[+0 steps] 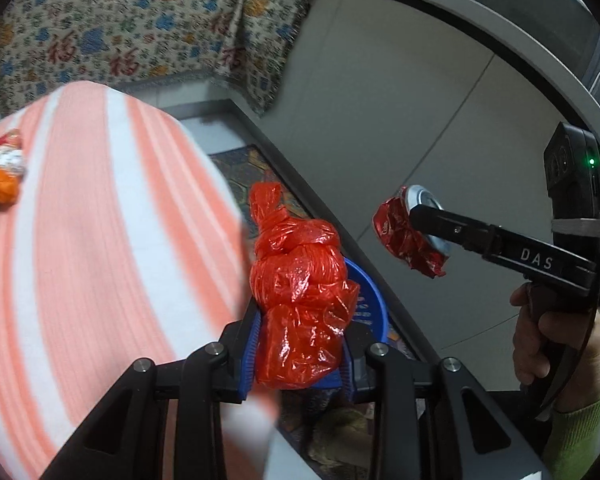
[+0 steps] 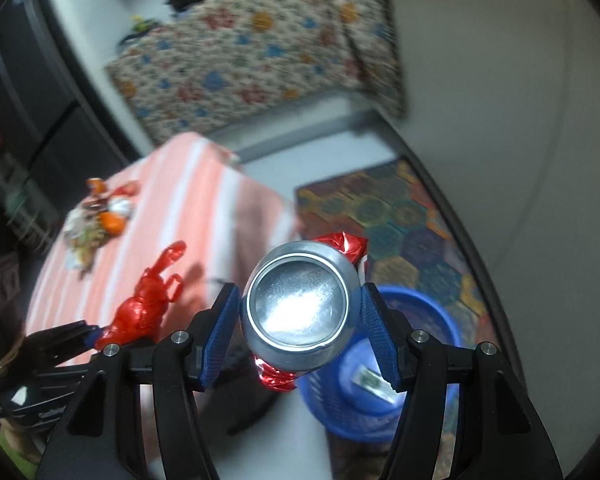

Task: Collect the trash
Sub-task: 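Carry the red bag with the left tool while the right tool carries the can over the basket, then open the left tool over the basket while the right tool releases the can into it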

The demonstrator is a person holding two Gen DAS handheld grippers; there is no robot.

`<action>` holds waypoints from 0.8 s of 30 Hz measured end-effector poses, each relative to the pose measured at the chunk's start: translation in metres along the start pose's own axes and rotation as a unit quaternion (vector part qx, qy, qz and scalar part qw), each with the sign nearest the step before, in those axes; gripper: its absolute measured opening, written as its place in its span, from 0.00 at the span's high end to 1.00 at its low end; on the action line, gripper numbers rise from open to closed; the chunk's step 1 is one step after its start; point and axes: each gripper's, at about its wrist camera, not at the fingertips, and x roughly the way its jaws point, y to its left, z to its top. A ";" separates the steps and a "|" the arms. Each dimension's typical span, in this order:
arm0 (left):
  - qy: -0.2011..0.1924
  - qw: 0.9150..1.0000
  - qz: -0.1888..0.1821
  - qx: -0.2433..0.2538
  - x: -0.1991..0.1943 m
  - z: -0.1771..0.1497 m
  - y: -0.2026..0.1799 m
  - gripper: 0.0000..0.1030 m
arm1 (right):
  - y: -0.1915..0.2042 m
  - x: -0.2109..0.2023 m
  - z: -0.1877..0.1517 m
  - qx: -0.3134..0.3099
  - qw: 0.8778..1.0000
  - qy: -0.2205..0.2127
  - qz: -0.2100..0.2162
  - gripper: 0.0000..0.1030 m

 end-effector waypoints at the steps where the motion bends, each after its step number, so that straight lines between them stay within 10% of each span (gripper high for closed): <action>1: 0.008 1.000 -0.004 0.002 0.010 0.001 -0.006 0.68 | -0.007 0.001 0.000 0.008 1.000 0.004 -0.006 0.39; 21: 0.066 0.997 -0.014 0.047 0.113 0.006 -0.048 0.67 | -0.067 0.006 -0.014 0.093 0.995 0.032 -0.027 0.38; 24: 0.067 0.997 0.000 0.049 0.129 0.007 -0.052 0.48 | -0.071 0.007 -0.014 0.107 0.994 0.030 -0.020 0.34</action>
